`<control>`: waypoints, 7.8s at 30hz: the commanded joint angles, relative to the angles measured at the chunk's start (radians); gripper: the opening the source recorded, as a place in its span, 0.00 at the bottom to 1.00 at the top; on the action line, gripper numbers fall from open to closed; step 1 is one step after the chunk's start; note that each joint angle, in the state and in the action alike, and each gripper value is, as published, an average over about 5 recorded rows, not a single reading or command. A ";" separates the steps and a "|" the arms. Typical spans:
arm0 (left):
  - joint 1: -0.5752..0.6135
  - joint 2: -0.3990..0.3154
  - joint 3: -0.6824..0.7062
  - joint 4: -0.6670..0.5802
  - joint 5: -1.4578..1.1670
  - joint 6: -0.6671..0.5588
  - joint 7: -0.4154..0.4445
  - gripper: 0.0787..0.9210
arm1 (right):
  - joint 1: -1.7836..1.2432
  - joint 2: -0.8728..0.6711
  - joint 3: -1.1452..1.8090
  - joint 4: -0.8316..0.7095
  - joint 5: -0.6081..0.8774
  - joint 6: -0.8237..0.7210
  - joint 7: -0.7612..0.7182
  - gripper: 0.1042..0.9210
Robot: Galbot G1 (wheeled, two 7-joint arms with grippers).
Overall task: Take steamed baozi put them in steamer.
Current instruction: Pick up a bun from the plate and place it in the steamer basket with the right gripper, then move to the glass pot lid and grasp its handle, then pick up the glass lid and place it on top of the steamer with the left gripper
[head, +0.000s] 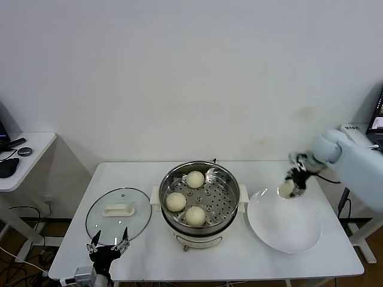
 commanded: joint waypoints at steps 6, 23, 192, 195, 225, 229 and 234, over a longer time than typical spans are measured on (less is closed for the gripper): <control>-0.009 0.002 -0.005 -0.037 0.003 0.006 -0.005 0.88 | 0.510 0.211 -0.432 0.184 0.547 -0.208 0.029 0.63; -0.012 -0.012 -0.006 -0.050 -0.016 0.008 -0.006 0.88 | 0.325 0.389 -0.484 0.157 0.460 -0.273 0.160 0.63; -0.514 0.225 0.093 0.763 1.370 -0.305 -0.190 0.83 | -1.616 0.651 1.677 0.519 0.354 0.232 1.157 0.88; -0.516 0.227 0.091 0.775 1.369 -0.307 -0.188 0.72 | -1.617 0.653 1.680 0.520 0.349 0.235 1.157 0.88; -0.400 0.123 0.068 0.233 1.464 0.433 0.015 0.11 | -1.620 0.674 1.671 0.530 0.330 0.233 1.151 0.88; -0.407 0.104 0.053 0.135 1.517 0.478 0.120 0.11 | -1.628 0.678 1.673 0.542 0.327 0.229 1.151 0.88; -0.437 0.066 0.096 0.024 1.635 0.478 0.287 0.11 | -1.633 0.679 1.674 0.534 0.318 0.231 1.153 0.88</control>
